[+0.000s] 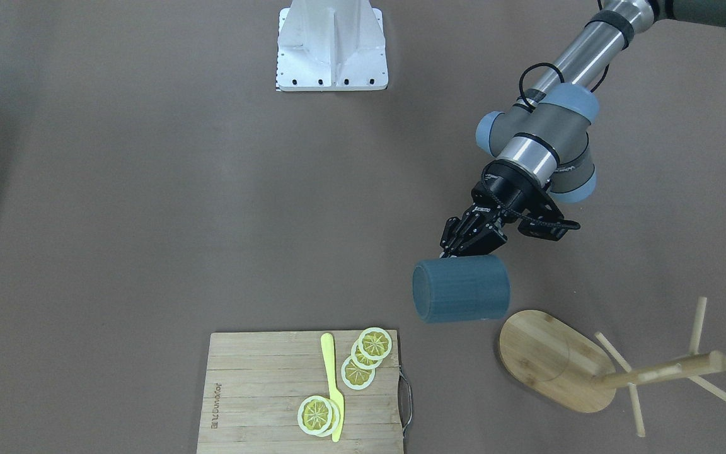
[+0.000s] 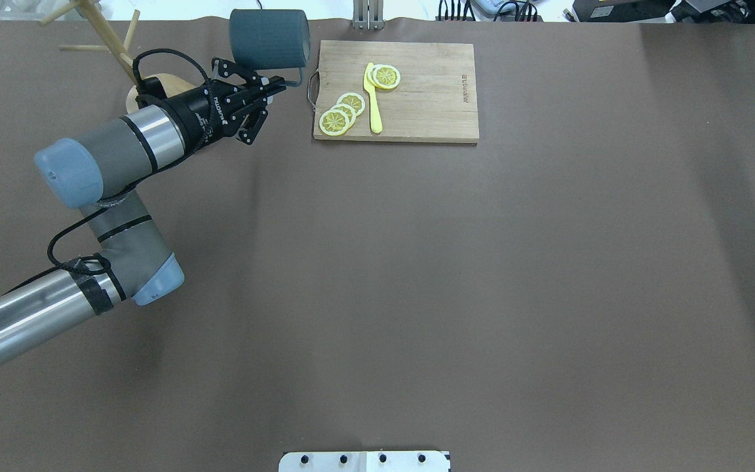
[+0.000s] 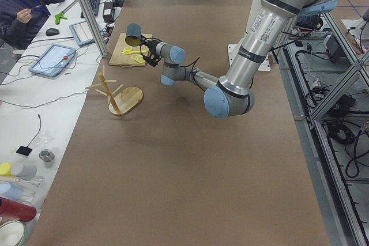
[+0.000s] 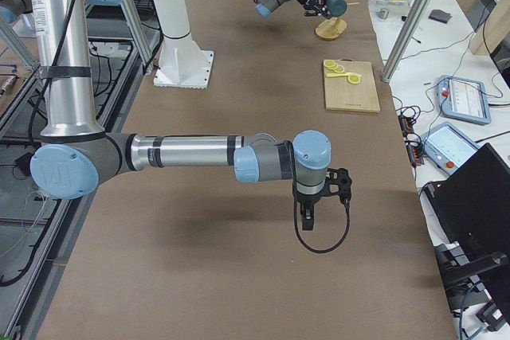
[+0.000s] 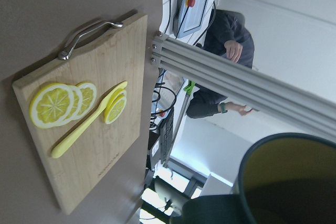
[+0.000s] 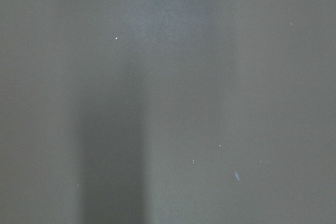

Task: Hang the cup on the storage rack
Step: 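Lift the teal mug with the left gripper toward the mug-tree stand, then hook the mug handle onto a stand peg with the left gripper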

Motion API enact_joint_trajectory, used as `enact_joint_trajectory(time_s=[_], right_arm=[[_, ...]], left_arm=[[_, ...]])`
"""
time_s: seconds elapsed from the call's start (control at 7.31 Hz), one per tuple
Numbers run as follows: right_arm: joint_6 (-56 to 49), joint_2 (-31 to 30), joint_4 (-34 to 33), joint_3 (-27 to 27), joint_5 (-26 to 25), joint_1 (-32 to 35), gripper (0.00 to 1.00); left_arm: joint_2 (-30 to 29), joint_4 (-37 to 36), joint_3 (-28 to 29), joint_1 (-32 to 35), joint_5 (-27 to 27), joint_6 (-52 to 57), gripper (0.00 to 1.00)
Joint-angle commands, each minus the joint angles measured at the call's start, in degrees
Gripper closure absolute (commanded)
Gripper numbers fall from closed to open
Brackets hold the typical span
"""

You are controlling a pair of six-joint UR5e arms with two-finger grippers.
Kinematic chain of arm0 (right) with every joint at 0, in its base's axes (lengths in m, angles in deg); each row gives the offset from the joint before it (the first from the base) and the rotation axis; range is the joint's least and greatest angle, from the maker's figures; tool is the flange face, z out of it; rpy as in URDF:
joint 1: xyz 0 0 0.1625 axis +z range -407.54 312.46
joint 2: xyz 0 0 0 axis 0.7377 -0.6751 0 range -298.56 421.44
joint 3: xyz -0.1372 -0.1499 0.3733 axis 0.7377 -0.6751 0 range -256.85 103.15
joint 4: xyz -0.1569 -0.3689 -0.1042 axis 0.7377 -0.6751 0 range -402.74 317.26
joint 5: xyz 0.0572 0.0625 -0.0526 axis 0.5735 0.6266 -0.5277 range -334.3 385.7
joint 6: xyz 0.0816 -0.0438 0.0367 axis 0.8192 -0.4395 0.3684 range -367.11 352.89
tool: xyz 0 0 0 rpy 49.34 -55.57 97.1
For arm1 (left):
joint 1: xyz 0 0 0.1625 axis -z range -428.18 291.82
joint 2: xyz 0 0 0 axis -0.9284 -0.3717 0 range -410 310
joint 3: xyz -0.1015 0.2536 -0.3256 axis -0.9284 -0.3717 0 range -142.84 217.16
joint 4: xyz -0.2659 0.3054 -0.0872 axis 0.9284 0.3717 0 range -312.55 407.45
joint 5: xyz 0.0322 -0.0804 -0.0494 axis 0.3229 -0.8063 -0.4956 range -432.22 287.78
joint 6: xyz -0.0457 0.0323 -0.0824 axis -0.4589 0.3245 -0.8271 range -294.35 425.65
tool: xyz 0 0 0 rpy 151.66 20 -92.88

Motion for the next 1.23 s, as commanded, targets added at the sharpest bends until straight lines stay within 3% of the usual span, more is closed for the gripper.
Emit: enact_joint_trajectory(time_s=[0.0,0.27,0.82,1.1], right_arm=[[0.3,0.0,0.0,0.6,0.0,0.0,0.0],[0.3,0.0,0.0,0.6,0.0,0.0,0.0],[0.4,0.2,0.0,1.0,-0.1,0.0,0.0],[0.7,0.2,0.0,1.1,-0.1,0.0,0.0]], left_arm=[[0.0,-7.0,0.5,0.7,6.9,-7.7,1.0],[0.1,-10.6,2.9,6.2,5.7,-12.6,1.0],[-0.1,-10.2,5.5,8.5,3.6,-12.5,1.0],[-0.3,-8.5,6.7,10.8,-1.0,-12.0,1.0]])
